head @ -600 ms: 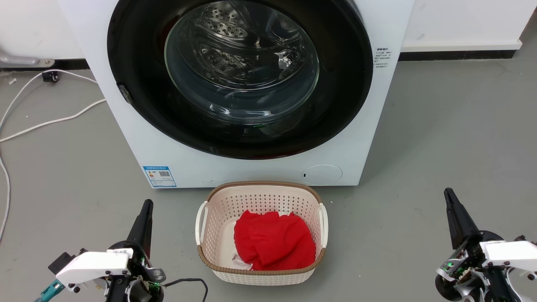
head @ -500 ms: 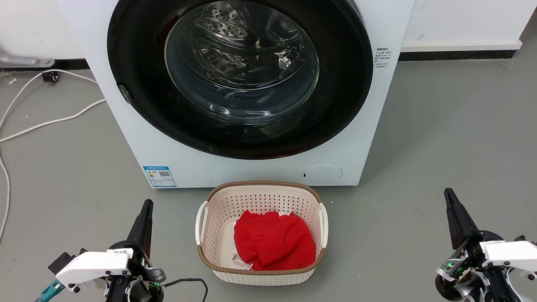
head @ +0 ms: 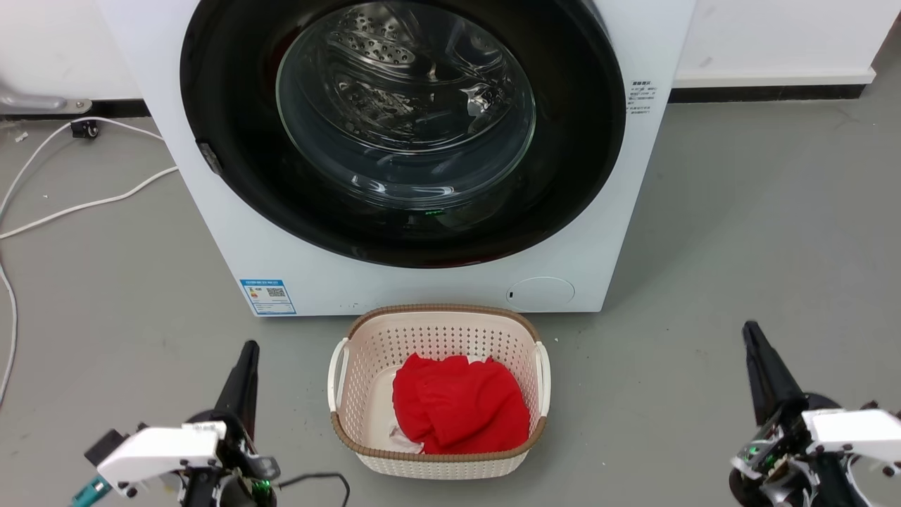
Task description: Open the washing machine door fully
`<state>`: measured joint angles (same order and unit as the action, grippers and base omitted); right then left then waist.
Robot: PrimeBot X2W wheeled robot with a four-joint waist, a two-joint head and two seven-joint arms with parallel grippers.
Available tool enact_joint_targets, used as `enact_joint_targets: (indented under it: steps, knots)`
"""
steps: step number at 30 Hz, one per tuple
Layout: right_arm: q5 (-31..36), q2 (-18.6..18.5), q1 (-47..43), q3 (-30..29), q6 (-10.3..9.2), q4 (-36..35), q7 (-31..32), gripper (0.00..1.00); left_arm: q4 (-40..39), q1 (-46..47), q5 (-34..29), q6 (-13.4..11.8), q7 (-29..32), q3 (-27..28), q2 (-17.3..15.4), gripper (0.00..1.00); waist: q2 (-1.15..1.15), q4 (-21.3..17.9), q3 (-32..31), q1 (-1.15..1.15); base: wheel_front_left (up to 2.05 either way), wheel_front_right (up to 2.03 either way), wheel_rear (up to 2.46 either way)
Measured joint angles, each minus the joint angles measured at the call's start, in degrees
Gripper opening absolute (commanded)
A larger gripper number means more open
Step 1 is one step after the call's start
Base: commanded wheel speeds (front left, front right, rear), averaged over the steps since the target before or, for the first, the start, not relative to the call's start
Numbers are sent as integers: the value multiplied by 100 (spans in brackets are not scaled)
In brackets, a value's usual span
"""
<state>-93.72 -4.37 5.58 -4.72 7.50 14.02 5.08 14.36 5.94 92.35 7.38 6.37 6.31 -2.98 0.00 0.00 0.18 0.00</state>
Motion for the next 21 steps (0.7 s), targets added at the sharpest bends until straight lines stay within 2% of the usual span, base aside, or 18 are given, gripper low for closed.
enact_joint_targets:
  steps: [5, 15, 21]
  knots:
    - [0, 35, -220, 27, -1, 155, -34, 100, 170, -196, -1, -7, -10, -54, 26, 100, 0, 0, 0, 0, 0, 0, 0]
    - [109, 54, -225, 198, -1, -97, -309, 100, -68, -198, -130, -7, -311, -293, 12, 100, 0, 4, 9, 0, 0, 0, 0]
    - [592, 59, -233, 237, -1, -275, -454, 100, -274, -186, -476, -7, -467, -367, -27, 100, 0, 12, 16, 0, 0, 0, 0]
